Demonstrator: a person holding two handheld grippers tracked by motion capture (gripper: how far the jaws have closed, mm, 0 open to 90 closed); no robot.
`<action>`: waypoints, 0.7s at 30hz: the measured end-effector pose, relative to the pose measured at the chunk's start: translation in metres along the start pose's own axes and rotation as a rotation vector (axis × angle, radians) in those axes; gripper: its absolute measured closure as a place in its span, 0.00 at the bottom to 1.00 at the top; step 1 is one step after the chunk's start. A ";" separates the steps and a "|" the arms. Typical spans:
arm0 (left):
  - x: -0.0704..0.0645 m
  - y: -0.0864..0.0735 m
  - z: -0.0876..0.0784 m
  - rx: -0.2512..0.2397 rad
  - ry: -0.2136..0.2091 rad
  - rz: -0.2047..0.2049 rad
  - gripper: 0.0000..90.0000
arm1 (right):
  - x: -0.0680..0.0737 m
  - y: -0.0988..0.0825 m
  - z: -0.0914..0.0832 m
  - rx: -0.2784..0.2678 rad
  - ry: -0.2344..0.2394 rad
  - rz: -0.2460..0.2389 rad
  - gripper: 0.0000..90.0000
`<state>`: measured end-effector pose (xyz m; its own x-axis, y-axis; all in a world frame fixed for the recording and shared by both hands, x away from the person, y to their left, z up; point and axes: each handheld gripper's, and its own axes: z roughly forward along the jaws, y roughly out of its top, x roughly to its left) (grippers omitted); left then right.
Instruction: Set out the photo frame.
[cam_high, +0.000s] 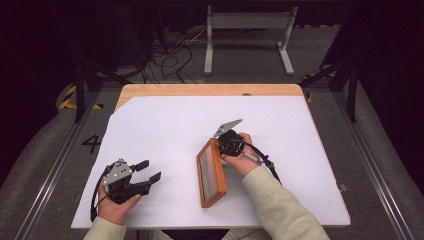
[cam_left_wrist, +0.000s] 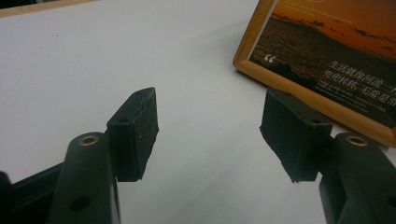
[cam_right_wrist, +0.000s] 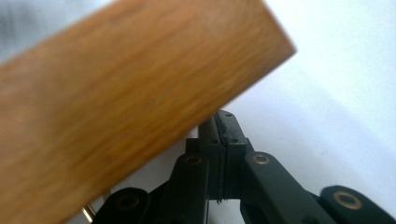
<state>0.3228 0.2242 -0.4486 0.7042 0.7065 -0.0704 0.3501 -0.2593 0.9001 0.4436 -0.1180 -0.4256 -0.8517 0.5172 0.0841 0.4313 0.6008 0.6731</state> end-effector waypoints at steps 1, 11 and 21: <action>0.000 0.000 0.000 0.001 -0.001 0.000 0.41 | 0.000 0.000 0.000 0.000 0.000 0.000 0.98; -0.001 0.002 0.006 0.005 0.006 0.027 0.43 | -0.006 -0.002 -0.034 0.072 -0.176 -0.013 0.83; -0.002 0.003 0.011 0.011 -0.019 0.013 0.45 | 0.007 0.003 -0.064 0.045 -0.155 0.044 0.66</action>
<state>0.3295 0.2150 -0.4507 0.7203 0.6904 -0.0672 0.3479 -0.2759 0.8960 0.4204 -0.1513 -0.3761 -0.7773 0.6292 -0.0041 0.4829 0.6007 0.6372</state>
